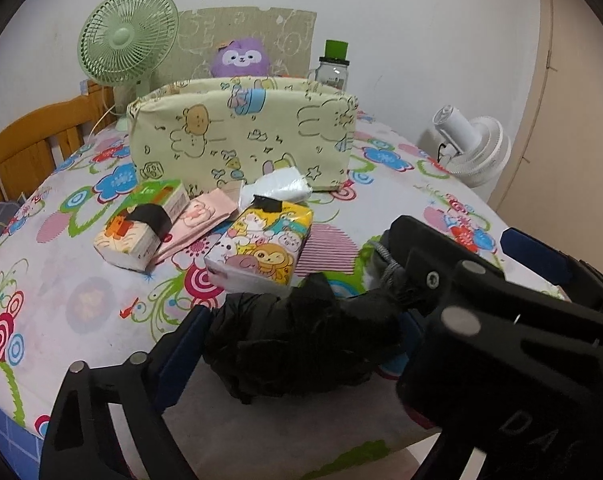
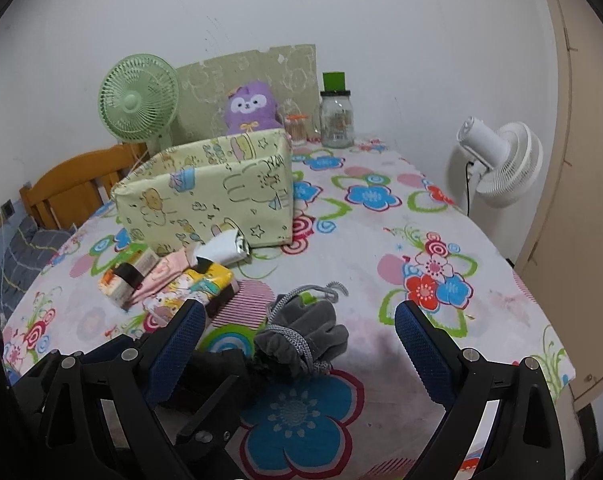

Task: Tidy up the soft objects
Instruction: 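Lower the left tool onto the black bag while the right tool grasps the grey glove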

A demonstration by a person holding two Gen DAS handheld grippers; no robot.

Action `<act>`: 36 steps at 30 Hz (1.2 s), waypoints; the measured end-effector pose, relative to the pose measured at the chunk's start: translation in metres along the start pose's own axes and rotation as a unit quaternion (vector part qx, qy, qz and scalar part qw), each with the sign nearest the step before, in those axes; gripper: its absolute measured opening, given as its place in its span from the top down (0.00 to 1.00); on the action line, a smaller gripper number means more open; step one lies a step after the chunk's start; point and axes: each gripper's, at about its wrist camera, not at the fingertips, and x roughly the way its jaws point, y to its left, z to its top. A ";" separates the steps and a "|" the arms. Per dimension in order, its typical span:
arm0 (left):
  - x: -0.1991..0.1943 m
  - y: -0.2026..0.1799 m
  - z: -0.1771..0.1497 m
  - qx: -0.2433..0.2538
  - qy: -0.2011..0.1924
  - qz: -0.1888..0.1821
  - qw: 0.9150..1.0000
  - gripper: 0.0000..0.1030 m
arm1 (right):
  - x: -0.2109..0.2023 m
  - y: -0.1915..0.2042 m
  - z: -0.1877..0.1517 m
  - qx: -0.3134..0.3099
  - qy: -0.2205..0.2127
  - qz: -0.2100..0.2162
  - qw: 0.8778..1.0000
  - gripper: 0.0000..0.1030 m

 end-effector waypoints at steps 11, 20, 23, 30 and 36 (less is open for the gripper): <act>0.009 0.012 0.004 -0.011 0.012 0.002 1.000 0.20 | 0.027 0.000 -0.002 0.009 0.039 -0.001 0.999 0.13; 0.014 0.010 0.007 0.004 0.008 0.015 1.000 0.20 | 0.049 0.000 -0.005 0.023 0.078 -0.007 0.997 0.38; 0.015 0.009 0.008 0.007 0.009 0.018 1.000 0.21 | 0.051 0.001 -0.005 0.019 0.081 -0.010 0.996 0.40; 0.014 0.006 0.007 0.016 0.006 0.019 1.000 0.26 | 0.049 0.002 -0.006 0.015 0.080 -0.011 0.997 0.50; 0.009 0.004 0.005 0.016 0.005 0.020 1.000 0.31 | 0.040 0.010 -0.007 -0.001 0.076 0.000 0.997 0.55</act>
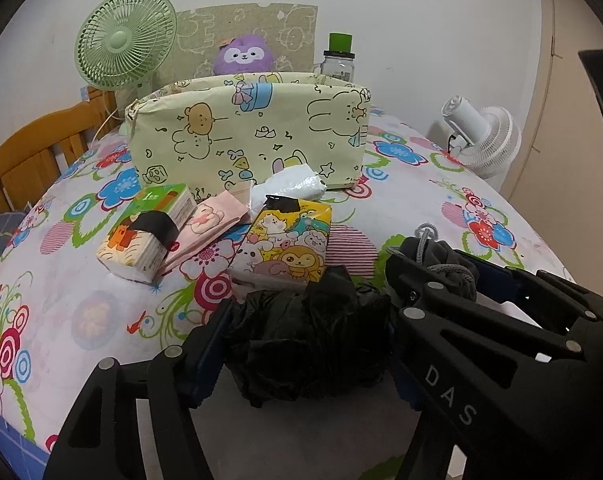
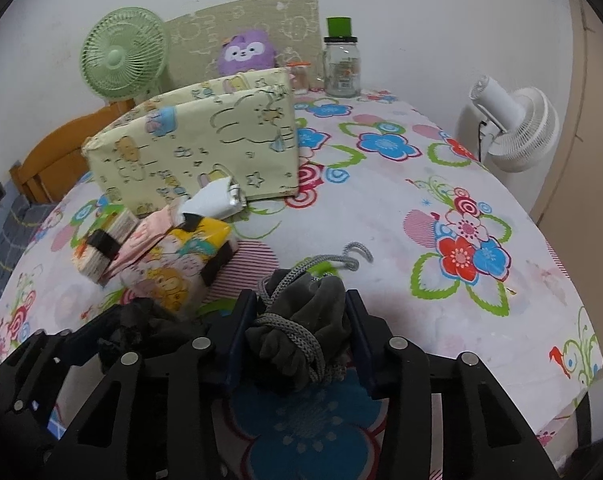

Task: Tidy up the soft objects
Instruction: 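Lower the left tool onto the black bag while the right tool grasps the grey glove, then lift the black bag with the left tool while the right tool lifts the grey glove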

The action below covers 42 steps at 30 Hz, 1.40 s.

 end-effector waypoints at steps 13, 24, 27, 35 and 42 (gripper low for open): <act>-0.029 0.003 -0.001 -0.004 -0.028 0.006 1.000 0.32 | -0.033 0.008 -0.003 0.000 -0.029 0.016 0.999 0.56; -0.063 0.008 0.023 -0.016 -0.069 0.010 0.997 0.32 | -0.070 0.016 0.019 0.007 -0.078 0.017 0.997 0.56; -0.073 0.008 0.032 -0.015 -0.081 0.011 0.997 0.32 | -0.083 0.019 0.027 0.009 -0.094 0.017 0.995 0.56; -0.099 0.006 0.051 -0.013 -0.106 0.014 0.994 0.32 | -0.115 0.025 0.045 0.005 -0.126 0.014 0.992 0.56; -0.124 0.002 0.069 -0.005 -0.137 0.014 0.991 0.32 | -0.144 0.028 0.063 0.005 -0.149 0.019 0.989 0.56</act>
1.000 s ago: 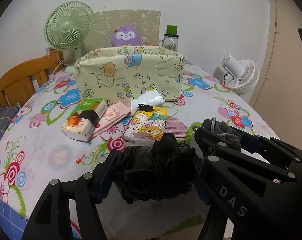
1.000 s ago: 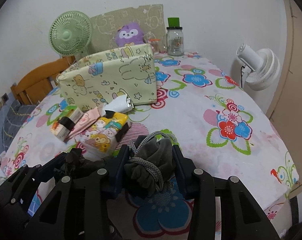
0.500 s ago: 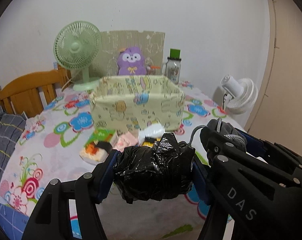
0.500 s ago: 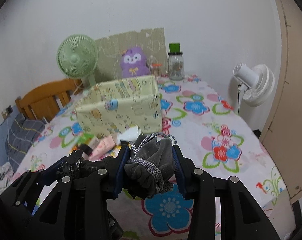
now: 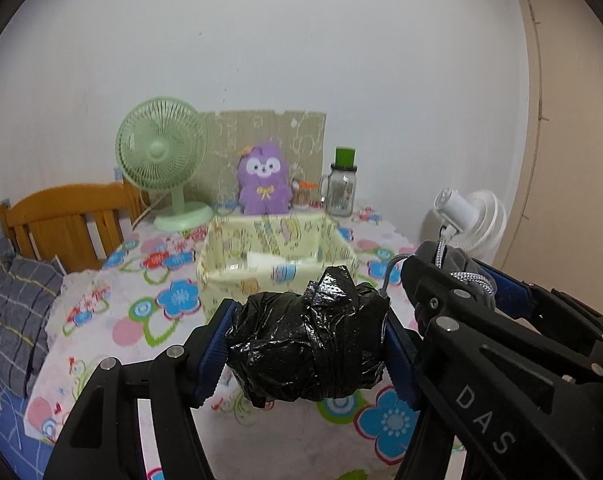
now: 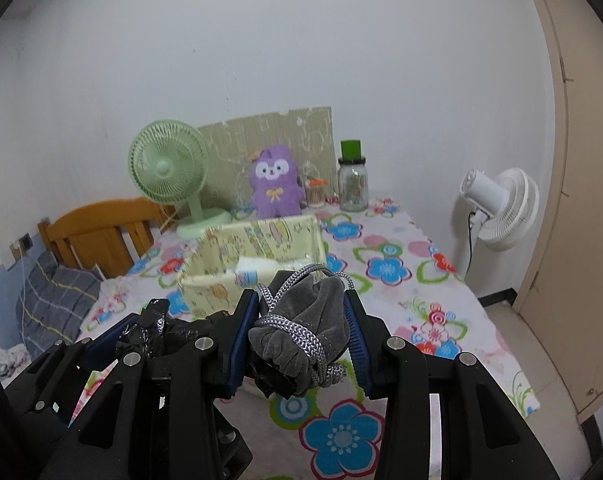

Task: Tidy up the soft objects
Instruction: 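Lift the black bag with the left tool while the right tool lifts the grey glove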

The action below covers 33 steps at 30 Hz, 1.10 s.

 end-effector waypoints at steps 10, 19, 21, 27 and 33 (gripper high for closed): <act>-0.018 -0.002 0.030 0.010 -0.029 0.003 1.000 0.32 | -0.020 0.007 0.030 -0.014 -0.029 0.000 0.999 0.56; -0.015 0.002 0.051 0.015 -0.035 0.014 0.999 0.32 | -0.016 0.013 0.052 -0.023 -0.033 0.001 0.999 0.56; -0.012 0.003 0.054 0.015 -0.035 0.015 0.999 0.32 | -0.012 0.014 0.057 -0.023 -0.034 0.001 0.999 0.56; 0.001 0.010 0.062 0.010 -0.032 0.021 0.999 0.32 | 0.006 0.018 0.068 -0.025 -0.030 0.007 0.999 0.56; 0.018 0.018 0.072 0.007 -0.030 0.028 0.999 0.32 | 0.025 0.020 0.077 -0.025 -0.030 0.018 0.999 0.56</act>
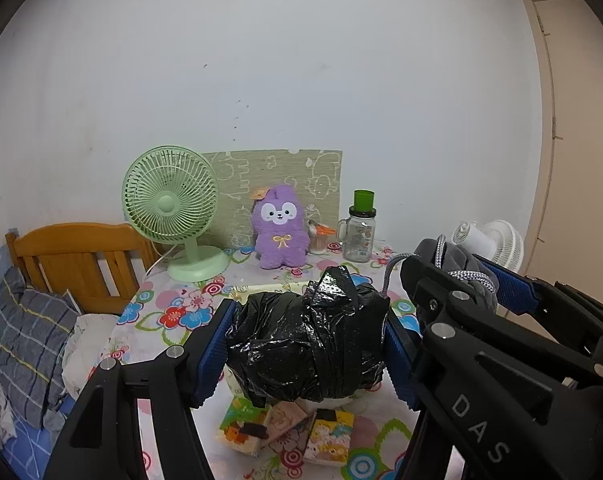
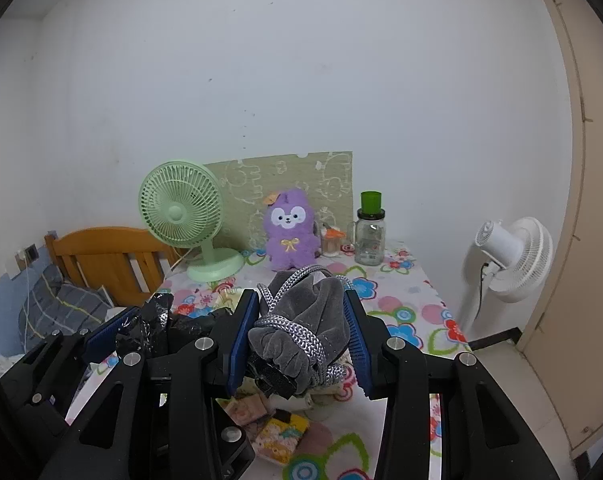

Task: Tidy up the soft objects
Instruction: 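Lift the black bag with the left tool while the right tool lifts the grey glove, then lower the black bag and grey glove into the fabric box and open both tools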

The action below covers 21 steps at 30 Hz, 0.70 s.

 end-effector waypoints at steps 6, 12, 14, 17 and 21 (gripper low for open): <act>0.017 0.005 0.004 -0.005 0.008 0.003 1.000 0.32 | 0.023 0.002 0.006 -0.001 0.008 0.004 1.000 0.56; 0.039 0.010 0.007 -0.009 0.019 0.001 1.000 0.32 | 0.048 0.001 0.008 0.002 0.019 0.008 1.000 0.56; 0.047 0.012 0.008 -0.009 0.024 0.001 1.000 0.32 | 0.055 0.000 0.008 0.005 0.020 0.013 1.000 0.56; 0.059 0.016 0.010 -0.011 0.032 -0.003 0.999 0.32 | 0.068 0.000 0.010 0.006 0.022 0.011 1.000 0.56; 0.077 0.020 0.012 -0.012 0.040 -0.003 0.999 0.32 | 0.087 0.000 0.012 0.008 0.030 0.011 0.999 0.56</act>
